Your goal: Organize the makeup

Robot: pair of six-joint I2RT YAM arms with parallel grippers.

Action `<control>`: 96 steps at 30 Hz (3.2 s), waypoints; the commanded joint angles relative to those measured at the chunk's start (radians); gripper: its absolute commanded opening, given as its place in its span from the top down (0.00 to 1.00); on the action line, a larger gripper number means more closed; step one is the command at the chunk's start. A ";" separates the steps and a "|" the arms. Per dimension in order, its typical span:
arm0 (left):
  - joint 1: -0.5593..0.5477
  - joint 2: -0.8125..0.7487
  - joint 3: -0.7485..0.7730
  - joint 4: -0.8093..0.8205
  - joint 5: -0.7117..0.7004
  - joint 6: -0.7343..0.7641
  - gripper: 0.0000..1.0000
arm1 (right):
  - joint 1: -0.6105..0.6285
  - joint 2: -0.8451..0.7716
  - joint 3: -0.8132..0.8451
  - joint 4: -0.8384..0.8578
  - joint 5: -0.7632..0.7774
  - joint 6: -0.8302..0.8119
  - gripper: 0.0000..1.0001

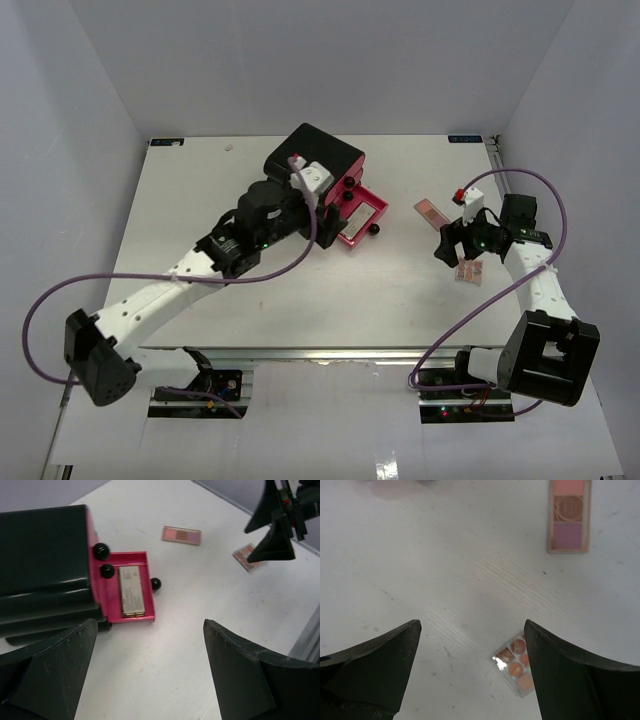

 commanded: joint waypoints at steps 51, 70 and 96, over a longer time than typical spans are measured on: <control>0.162 -0.352 -0.352 0.064 0.000 -0.010 0.02 | 0.262 0.821 0.730 0.005 0.484 0.019 0.10; 0.185 -0.336 -0.355 0.067 0.005 -0.010 0.02 | 0.226 0.936 0.846 -0.124 0.432 0.028 0.07; 0.200 -0.345 -0.358 0.070 -0.003 -0.010 0.02 | 0.308 0.606 0.562 -0.096 0.325 -0.047 0.72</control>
